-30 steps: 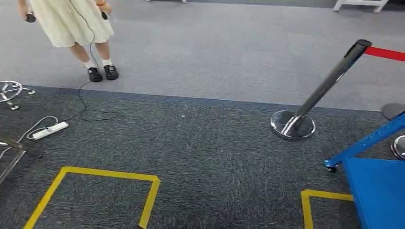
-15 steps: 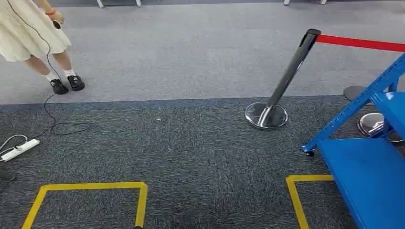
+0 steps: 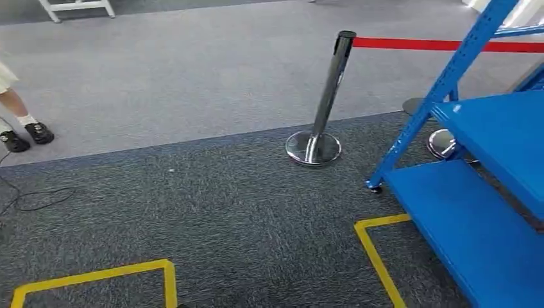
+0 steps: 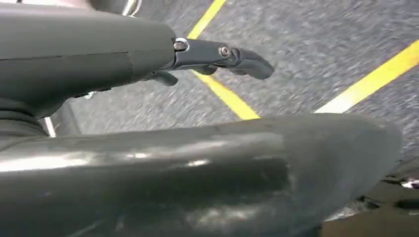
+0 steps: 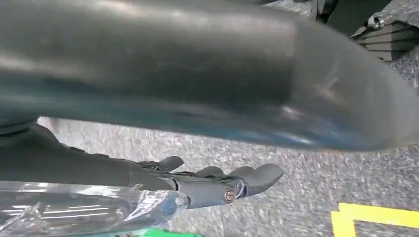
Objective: Take the parts from the cabinet and place them on the table.
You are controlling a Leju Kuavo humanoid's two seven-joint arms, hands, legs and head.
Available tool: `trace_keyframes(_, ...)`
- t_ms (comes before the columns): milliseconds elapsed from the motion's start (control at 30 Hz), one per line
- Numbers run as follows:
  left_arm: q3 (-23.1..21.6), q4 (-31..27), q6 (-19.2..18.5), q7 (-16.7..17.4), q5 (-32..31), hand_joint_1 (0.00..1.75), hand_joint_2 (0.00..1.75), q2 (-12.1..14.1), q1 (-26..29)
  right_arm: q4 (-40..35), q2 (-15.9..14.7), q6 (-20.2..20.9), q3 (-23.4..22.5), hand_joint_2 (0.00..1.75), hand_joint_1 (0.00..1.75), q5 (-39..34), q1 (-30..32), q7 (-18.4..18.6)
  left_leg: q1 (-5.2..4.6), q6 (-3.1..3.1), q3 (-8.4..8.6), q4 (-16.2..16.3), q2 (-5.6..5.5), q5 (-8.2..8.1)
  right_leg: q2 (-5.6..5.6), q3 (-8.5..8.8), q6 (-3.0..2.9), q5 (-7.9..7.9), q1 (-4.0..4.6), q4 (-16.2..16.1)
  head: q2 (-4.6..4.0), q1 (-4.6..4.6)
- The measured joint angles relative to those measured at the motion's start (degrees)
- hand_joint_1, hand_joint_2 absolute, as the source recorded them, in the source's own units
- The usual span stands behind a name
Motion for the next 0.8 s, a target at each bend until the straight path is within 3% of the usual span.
trace_keyframes(67,0.1,0.0,0.0,0.0,0.1,0.00,0.00,0.0,0.1,0.0,0.0,0.1,0.0,0.00,0.00,0.0,0.4,0.0,-0.33,0.92,0.03,0.0,1.18,0.23,1.27,-0.48,0.88,0.51,-0.39,-0.6,0.00,-0.04)
trace_keyframes(100,0.2,0.0,0.1,0.0,0.1,0.00,0.00,0.0,0.0,0.0,0.0,0.2,0.0,0.00,0.00,-0.1,0.5,0.0,0.00,1.39,0.12,-0.4,2.12,0.52,1.25,-0.63,1.07,0.38,-0.46,-0.4,0.00,-0.15)
trace_keyframes(133,0.2,0.0,0.1,0.0,0.1,0.00,0.00,0.1,-0.1,0.0,0.0,0.2,0.0,0.00,0.00,-0.2,0.7,0.1,-0.17,1.70,0.14,-0.4,2.71,0.59,-2.79,-1.29,1.10,-0.89,0.13,1.3,0.00,0.45)
trace_keyframes(167,0.2,0.0,0.1,-0.1,0.1,0.00,0.00,0.1,-0.1,0.0,0.1,0.3,0.0,0.00,0.00,-0.2,0.5,0.0,-0.41,2.12,0.12,-0.4,3.52,0.47,-5.09,-3.06,1.20,-3.17,0.18,4.8,0.00,0.74)
trace_keyframes(233,0.2,0.0,0.1,-0.1,0.1,0.00,0.00,0.2,0.1,0.0,0.2,0.4,0.0,0.00,0.00,-0.2,0.1,0.0,-0.80,2.39,0.12,-0.4,5.45,0.37,-6.44,-7.33,1.29,-7.49,0.08,14.0,0.00,0.63)
trace_keyframes(267,0.2,0.0,0.1,-0.1,0.1,0.00,0.00,0.3,0.2,0.0,0.2,0.5,0.0,0.00,0.00,-0.2,0.1,0.0,-0.89,2.43,0.12,-0.4,6.38,0.34,-6.62,-8.79,1.33,-8.57,0.08,17.4,0.00,0.70)
trace_keyframes(300,0.2,0.0,0.1,-0.1,0.1,0.00,0.00,0.3,0.2,0.1,0.2,0.6,0.0,0.00,0.00,-0.2,0.3,0.1,-0.92,2.45,0.13,-0.4,7.20,0.32,-6.70,-8.68,1.35,-8.08,0.07,17.8,0.00,0.63)
trace_keyframes(333,0.2,0.0,0.1,-0.2,0.1,0.00,0.00,0.3,0.2,0.1,0.2,0.6,0.0,0.00,0.00,-0.2,0.5,0.1,-0.93,2.45,0.15,-0.4,7.77,0.30,-6.82,-7.23,1.32,-6.63,0.07,15.5,0.00,0.72)
trace_keyframes(367,0.2,0.0,0.1,-0.2,0.0,0.00,0.00,0.3,0.1,0.1,0.2,0.6,0.0,0.00,0.00,-0.2,0.5,0.2,-0.94,2.36,0.24,-0.4,8.37,0.25,-7.11,-4.42,1.20,-4.42,0.08,10.8,0.00,0.68)
trace_keyframes(400,0.2,0.0,0.1,-0.2,0.0,0.00,0.00,0.2,0.1,0.1,0.2,0.6,0.0,0.00,0.00,-0.2,0.5,0.3,-0.93,2.24,0.38,-0.4,8.94,0.17,-8.12,-1.15,1.10,-2.44,0.09,5.3,0.00,0.72)
trace_keyframes(433,0.2,0.0,0.1,-0.2,0.0,0.00,0.00,0.2,0.1,0.1,0.2,0.6,0.0,0.00,0.00,-0.1,0.4,0.3,-1.14,1.95,0.66,-0.3,9.38,0.02,-11.22,1.64,0.89,-1.77,0.21,0.7,0.00,0.72)
trace_keyframes(467,0.2,0.0,0.1,-0.2,0.0,0.00,0.00,0.2,0.1,0.1,0.3,0.6,0.0,0.00,0.00,-0.1,0.1,0.4,-1.53,1.52,0.66,-0.2,9.72,-0.28,-11.28,2.05,0.38,-1.71,0.36,0.3,0.00,0.52)
trace_keyframes(567,0.2,0.0,0.1,-0.2,0.0,0.00,0.00,0.0,0.0,0.1,0.4,0.6,-0.1,0.00,0.00,-0.1,0.2,0.4,-1.22,0.70,1.09,-0.6,11.02,0.02,-9.40,1.01,-0.65,-1.52,0.82,0.3,0.00,0.28)
trace_keyframes(600,0.2,0.0,0.1,-0.2,0.0,0.00,0.00,0.0,-0.1,0.1,0.4,0.6,-0.1,0.00,0.00,-0.1,0.2,0.4,-1.21,0.19,1.12,-0.6,11.53,-0.27,-8.73,1.64,-1.18,-1.16,0.61,-0.1,0.00,0.39)
trace_keyframes(633,0.2,0.0,0.1,-0.2,0.0,0.00,0.00,0.0,-0.1,0.1,0.4,0.6,-0.1,0.00,0.00,-0.2,0.3,0.4,-0.96,-0.20,1.03,0.1,9.81,-0.96,-8.13,1.63,-1.42,-0.95,0.29,-0.3,0.00,0.24)
trace_keyframes(667,0.2,0.0,0.1,-0.2,0.0,0.00,0.00,0.0,-0.2,0.0,0.4,0.5,-0.1,0.00,0.00,-0.1,0.2,0.5,-0.97,-0.36,0.00,2.4,7.81,-2.80,-7.65,1.55,-1.61,-0.82,0.12,-0.4,0.00,0.04)
trace_keyframes(700,0.2,0.0,0.1,-0.2,0.0,0.00,0.00,-0.1,-0.2,0.0,0.4,0.5,-0.1,0.00,0.00,-0.1,0.1,0.4,-0.91,-0.48,-1.91,6.6,6.61,-5.22,-7.13,1.40,-1.79,-0.72,0.06,-0.4,0.00,0.02)
trace_keyframes(733,0.2,0.0,0.1,-0.2,0.0,0.00,0.00,-0.1,-0.1,0.1,0.5,0.6,-0.1,0.00,0.00,-0.1,0.0,0.4,-0.86,-0.57,-4.53,11.9,5.99,-7.60,-6.37,1.25,-1.89,-0.67,0.03,-0.4,0.00,-0.13)
trace_keyframes(767,0.2,0.0,0.1,-0.2,0.0,0.00,0.00,-0.1,0.0,0.1,0.5,0.6,-0.1,0.00,0.00,0.0,0.0,0.4,-0.86,-0.63,-6.67,16.0,5.75,-8.93,-5.62,1.14,-1.92,-0.64,0.03,-0.3,0.00,-0.07)
trace_keyframes(800,0.2,0.0,0.1,-0.2,0.0,0.00,0.00,-0.1,0.2,0.1,0.5,0.6,-0.1,0.00,0.00,-0.1,0.1,0.4,-0.85,-0.64,-7.63,17.5,5.70,-8.72,-4.83,1.12,-1.88,-0.62,0.00,-0.3,0.00,-0.09)
